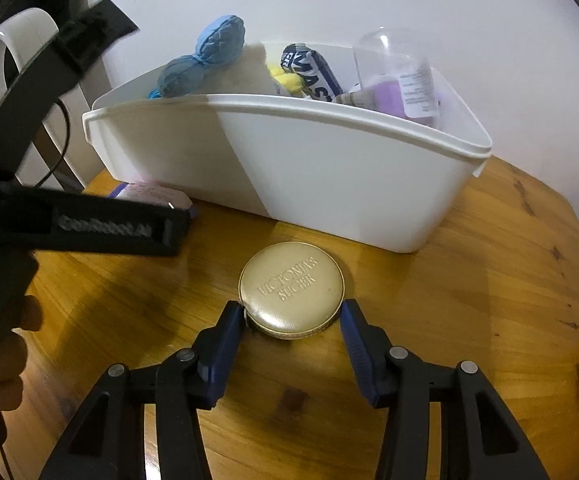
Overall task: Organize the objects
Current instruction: 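Grasp the pink wipes pack with the left gripper while the right grasps the gold compact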
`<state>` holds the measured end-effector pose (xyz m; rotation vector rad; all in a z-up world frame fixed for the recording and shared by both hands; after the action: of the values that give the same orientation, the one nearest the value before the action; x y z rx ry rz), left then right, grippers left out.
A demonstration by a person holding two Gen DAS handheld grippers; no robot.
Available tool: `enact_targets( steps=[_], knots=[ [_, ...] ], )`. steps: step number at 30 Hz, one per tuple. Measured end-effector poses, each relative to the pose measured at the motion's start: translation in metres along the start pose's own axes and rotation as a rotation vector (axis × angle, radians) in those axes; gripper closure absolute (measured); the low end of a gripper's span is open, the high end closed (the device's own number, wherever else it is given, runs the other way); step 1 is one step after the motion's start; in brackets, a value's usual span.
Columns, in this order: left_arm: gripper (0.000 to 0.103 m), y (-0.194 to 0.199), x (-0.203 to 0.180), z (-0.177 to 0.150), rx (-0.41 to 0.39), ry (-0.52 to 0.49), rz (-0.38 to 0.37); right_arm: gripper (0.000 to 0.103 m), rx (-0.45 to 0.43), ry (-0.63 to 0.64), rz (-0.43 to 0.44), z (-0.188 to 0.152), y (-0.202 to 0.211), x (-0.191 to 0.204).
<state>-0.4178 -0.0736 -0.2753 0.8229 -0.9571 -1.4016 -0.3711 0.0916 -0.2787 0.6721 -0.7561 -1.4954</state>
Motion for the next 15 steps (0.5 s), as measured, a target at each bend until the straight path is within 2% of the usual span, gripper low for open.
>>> enact_targets(
  steps=[8,10,15],
  knots=[
    [0.000,-0.006,0.000,-0.005,0.015,0.023,-0.017,0.052,-0.018,-0.002,-0.003,-0.003,-0.001,0.005],
    [0.001,-0.005,0.001,-0.007,0.017,0.033,-0.015,0.052,-0.020,-0.005,-0.003,0.003,0.004,-0.004],
    [0.009,0.001,0.005,-0.010,-0.004,0.048,-0.002,0.053,-0.016,-0.016,-0.006,0.009,0.000,-0.006]
  ],
)
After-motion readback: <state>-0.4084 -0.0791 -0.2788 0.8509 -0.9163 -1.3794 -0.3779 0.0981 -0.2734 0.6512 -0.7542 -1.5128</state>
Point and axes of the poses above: each gripper's, at about its wrist camera, not at the fingertips, and y roughly against the way its jaws point, x to its left, z to its top, the point moved 10 cm from there along -y, roughly the way its jaws point, and after that the axes turned 2 degrees about -y, right-handed, at the moved point
